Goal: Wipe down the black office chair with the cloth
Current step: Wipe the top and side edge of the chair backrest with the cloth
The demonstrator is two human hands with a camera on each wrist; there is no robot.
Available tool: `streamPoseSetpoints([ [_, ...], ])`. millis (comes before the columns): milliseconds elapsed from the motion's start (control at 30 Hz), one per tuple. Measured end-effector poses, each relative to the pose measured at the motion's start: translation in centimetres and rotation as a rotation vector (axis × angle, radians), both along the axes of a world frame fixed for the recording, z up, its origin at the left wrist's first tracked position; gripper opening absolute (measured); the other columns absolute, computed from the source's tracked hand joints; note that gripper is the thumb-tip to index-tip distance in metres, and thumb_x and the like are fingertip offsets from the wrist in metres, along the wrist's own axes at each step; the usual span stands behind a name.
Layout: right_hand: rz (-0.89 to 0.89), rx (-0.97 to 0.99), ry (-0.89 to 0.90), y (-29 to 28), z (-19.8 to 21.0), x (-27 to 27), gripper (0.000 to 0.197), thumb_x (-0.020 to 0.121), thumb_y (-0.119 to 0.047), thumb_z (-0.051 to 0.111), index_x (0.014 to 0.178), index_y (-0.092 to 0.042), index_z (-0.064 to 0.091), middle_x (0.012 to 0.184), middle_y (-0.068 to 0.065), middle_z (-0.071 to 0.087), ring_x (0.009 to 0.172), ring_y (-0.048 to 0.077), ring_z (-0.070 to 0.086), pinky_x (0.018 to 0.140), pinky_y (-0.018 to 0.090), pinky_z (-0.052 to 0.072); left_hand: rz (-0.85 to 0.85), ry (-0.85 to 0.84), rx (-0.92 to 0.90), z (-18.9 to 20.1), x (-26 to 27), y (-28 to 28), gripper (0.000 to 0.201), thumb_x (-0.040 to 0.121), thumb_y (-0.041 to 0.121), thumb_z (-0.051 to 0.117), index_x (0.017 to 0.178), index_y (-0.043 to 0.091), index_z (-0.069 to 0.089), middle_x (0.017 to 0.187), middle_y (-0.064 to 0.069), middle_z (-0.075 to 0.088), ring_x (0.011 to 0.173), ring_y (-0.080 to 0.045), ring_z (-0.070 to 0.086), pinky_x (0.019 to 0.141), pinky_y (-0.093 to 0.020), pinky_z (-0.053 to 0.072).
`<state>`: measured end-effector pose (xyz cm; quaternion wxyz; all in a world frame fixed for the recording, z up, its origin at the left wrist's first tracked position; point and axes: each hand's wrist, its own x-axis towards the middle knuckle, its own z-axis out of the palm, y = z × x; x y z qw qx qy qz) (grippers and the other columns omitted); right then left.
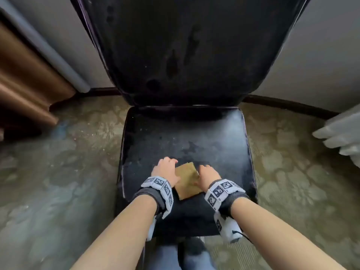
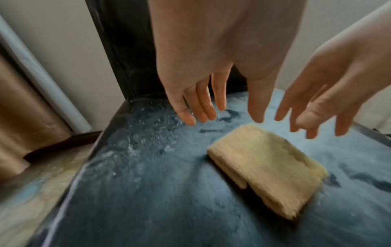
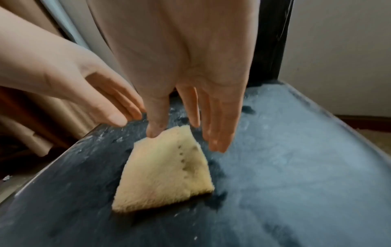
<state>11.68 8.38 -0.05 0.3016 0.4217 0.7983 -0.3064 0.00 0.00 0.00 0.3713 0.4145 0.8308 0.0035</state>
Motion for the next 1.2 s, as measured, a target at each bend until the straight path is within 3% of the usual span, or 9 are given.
streamPoseSetpoints([
  [133, -0.172, -0.026, 0.015, -0.8, -2.5, -0.3, 0.061, 0.084, -0.03, 0.065, 0.13, -0.002, 0.035, 0.136, 0.017, 0.039, 0.123, 0.031, 0.045, 0.1, 0.034, 0.037, -0.037, 0.035, -0.06, -2.6, 1.0, 0.0, 0.061, 0.083, 0.02, 0.058, 0.139, 0.02, 0.033, 0.136, -0.005, 0.04, 0.128, -0.023, 0.036, 0.101, -0.035, 0.037],
  [300, -0.359, -0.076, 0.046, -0.9, -4.4, -1.0, 0.064, 0.077, -0.026, 0.072, 0.127, -0.003, 0.039, 0.13, 0.015, 0.05, 0.119, 0.028, 0.05, 0.095, 0.031, 0.041, -0.014, 0.111, -0.057, -4.8, 1.9, -0.1, 0.043, 0.085, 0.02, 0.057, 0.125, 0.023, 0.043, 0.126, -0.005, 0.041, 0.12, -0.023, 0.037, 0.093, -0.031, 0.039],
  [433, -0.322, -0.092, 0.065, -0.7, -4.5, -1.6, 0.018, 0.075, -0.02, 0.066, 0.088, -0.01, 0.059, 0.109, 0.013, 0.062, 0.101, 0.027, 0.06, 0.082, 0.028, 0.047, 0.041, 0.106, 0.035, -4.4, 1.9, 0.1, 0.028, 0.081, 0.009, 0.055, 0.104, 0.023, 0.048, 0.118, -0.001, 0.044, 0.113, -0.021, 0.04, 0.087, -0.028, 0.039],
  [500, -0.285, -0.085, 0.109, -0.4, -3.4, -1.8, 0.008, 0.074, -0.017, 0.06, 0.073, -0.012, 0.055, 0.1, 0.008, 0.049, 0.091, 0.026, 0.058, 0.08, 0.028, 0.047, 0.126, -0.023, 0.061, -3.3, 1.3, -0.1, 0.028, 0.078, 0.003, 0.051, 0.082, 0.03, 0.045, 0.104, 0.0, 0.051, 0.101, -0.023, 0.048, 0.081, -0.031, 0.042],
  [633, -0.278, -0.127, 0.294, 1.0, 1.6, -2.7, 0.012, 0.072, -0.016, 0.062, 0.075, -0.015, 0.051, 0.08, 0.002, 0.053, 0.073, 0.019, 0.052, 0.071, 0.028, 0.045, 0.351, -0.241, 0.165, 1.2, -0.6, -0.3, 0.026, 0.076, 0.009, 0.061, 0.078, 0.027, 0.043, 0.079, 0.002, 0.055, 0.075, -0.02, 0.053, 0.065, -0.026, 0.043],
  [833, -0.23, -0.118, 0.586, 4.1, 13.4, -6.3, 0.025, 0.069, -0.015, 0.069, 0.067, -0.021, 0.045, 0.069, -0.005, 0.052, 0.07, 0.015, 0.05, 0.054, 0.018, 0.038, 0.512, -0.204, 0.545, 12.0, -4.6, 1.4, 0.048, 0.077, 0.008, 0.068, 0.119, 0.02, 0.048, 0.107, 0.002, 0.053, 0.098, -0.013, 0.052, 0.084, -0.02, 0.038],
  [967, -0.326, -0.161, 0.842, 6.0, 21.2, -10.7, 0.033, 0.074, -0.008, 0.069, 0.103, -0.022, 0.061, 0.098, -0.003, 0.065, 0.094, 0.012, 0.06, 0.08, 0.023, 0.047, 0.736, -0.286, 0.761, 18.4, -8.2, 3.3, 0.061, 0.081, 0.017, 0.069, 0.133, 0.02, 0.036, 0.121, 0.0, 0.047, 0.109, -0.011, 0.046, 0.092, -0.024, 0.037],
  [1067, -0.322, -0.205, 0.961, 7.2, 26.2, -14.0, 0.036, 0.076, -0.005, 0.069, 0.109, -0.018, 0.064, 0.105, 0.001, 0.068, 0.102, 0.016, 0.063, 0.091, 0.032, 0.05, 0.845, -0.464, 0.807, 22.4, -11.4, 4.4, 0.049, 0.084, 0.027, 0.066, 0.127, 0.018, 0.045, 0.119, -0.005, 0.058, 0.107, -0.017, 0.055, 0.097, -0.032, 0.044],
  [1200, -0.27, -0.112, 1.054, 8.6, 30.3, -17.7, 0.031, 0.072, 0.001, 0.069, 0.098, -0.017, 0.069, 0.097, 0.001, 0.07, 0.096, 0.016, 0.066, 0.09, 0.035, 0.053, 0.698, -0.36, 0.932, 27.2, -15.7, 5.9, 0.025, 0.081, 0.015, 0.07, 0.104, 0.013, 0.059, 0.095, -0.001, 0.064, 0.088, -0.013, 0.059, 0.07, -0.013, 0.045],
])
